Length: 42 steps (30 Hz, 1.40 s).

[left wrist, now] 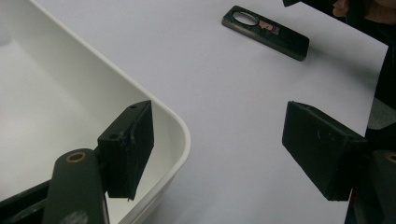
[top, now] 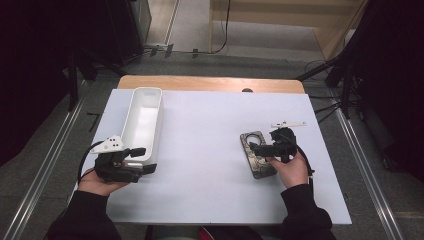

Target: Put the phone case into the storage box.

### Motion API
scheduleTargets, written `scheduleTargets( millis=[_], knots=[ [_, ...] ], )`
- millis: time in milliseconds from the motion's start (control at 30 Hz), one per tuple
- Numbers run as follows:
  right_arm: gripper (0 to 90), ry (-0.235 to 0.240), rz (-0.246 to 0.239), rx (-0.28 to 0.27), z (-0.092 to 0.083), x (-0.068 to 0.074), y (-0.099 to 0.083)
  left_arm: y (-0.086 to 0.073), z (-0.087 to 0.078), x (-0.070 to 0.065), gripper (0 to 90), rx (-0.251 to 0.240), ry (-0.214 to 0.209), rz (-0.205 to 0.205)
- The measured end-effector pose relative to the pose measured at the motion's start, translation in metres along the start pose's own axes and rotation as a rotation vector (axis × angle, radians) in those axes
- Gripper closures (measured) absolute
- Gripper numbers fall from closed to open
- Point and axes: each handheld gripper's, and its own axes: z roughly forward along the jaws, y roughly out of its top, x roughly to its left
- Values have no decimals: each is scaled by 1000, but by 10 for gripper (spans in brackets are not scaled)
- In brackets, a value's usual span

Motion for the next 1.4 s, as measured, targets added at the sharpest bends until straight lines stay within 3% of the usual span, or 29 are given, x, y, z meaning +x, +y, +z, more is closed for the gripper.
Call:
scheduleTargets(
  millis=[1400],
  knots=[
    [0,-35,18,131,28,6,-28,0,-3,1,246,-6,3,6]
  ],
)
